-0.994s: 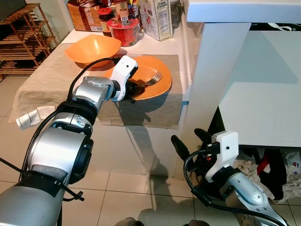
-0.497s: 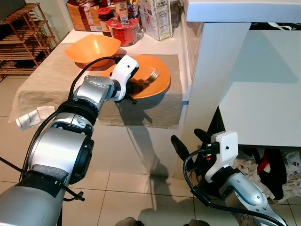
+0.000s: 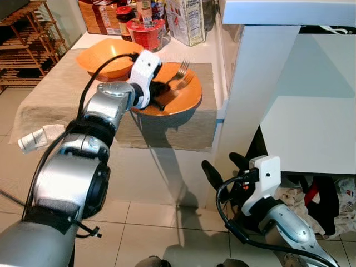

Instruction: Setting the table

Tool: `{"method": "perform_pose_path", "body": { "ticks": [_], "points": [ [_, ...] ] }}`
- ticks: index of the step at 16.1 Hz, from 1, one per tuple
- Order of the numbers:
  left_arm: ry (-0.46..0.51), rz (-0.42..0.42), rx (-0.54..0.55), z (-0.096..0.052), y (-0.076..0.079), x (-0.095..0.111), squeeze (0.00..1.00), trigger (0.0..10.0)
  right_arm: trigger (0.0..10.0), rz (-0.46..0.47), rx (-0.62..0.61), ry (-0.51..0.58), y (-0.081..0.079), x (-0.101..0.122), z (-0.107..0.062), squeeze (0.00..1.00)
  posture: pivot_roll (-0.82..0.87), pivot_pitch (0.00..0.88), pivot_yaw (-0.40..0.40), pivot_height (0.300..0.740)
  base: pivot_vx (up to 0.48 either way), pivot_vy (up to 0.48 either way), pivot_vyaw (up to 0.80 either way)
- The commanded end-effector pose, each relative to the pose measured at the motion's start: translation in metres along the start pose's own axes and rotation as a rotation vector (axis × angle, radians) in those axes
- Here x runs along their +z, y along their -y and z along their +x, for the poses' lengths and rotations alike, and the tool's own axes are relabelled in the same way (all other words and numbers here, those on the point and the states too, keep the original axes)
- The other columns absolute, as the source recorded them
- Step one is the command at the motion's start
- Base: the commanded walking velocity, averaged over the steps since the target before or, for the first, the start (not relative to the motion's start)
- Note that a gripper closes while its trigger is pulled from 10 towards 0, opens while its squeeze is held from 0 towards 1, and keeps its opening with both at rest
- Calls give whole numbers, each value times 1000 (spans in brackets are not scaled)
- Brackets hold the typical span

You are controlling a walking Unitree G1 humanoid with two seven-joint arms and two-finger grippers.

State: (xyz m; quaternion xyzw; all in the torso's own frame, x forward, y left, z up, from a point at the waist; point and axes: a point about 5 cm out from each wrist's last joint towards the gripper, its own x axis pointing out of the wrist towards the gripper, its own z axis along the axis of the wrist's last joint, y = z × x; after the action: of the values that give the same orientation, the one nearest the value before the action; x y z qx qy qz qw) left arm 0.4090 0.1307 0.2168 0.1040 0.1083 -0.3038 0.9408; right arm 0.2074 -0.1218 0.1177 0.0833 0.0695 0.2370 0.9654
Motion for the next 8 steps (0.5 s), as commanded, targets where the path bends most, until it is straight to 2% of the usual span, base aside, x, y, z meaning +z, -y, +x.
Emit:
{"method": "perform_pose_path", "body": {
  "ticks": [1,2,3,4,6,7,8],
  "points": [
    [65,-23,22,-4,-2,6,0,0,10000,5,0,-9,-1,-4,1,0,-121,31,99,727,0,0,0],
    [155,-8,58,-10,-2,11,0,0,10000,1,-23,-1,2,-4,2,0,-114,22,103,727,0,0,0],
    [193,0,80,-15,-2,13,0,0,10000,-7,-42,7,4,-4,3,0,-114,22,103,727,0,0,0],
    [261,15,138,-25,-1,11,0,0,10000,-29,-100,29,12,-2,4,0,-109,17,104,727,0,0,0],
    [322,10,234,-42,1,0,0,0,10000,-68,-198,70,26,2,5,0,-90,5,100,727,0,0,0],
    [355,11,308,-57,4,-12,0,0,10000,-129,-284,97,37,5,5,0,-82,0,97,727,0,0,0],
    [374,17,342,-71,13,-24,0,0,10000,-149,-350,121,47,6,3,0,-67,0,90,727,0,0,0]
  ]
}}
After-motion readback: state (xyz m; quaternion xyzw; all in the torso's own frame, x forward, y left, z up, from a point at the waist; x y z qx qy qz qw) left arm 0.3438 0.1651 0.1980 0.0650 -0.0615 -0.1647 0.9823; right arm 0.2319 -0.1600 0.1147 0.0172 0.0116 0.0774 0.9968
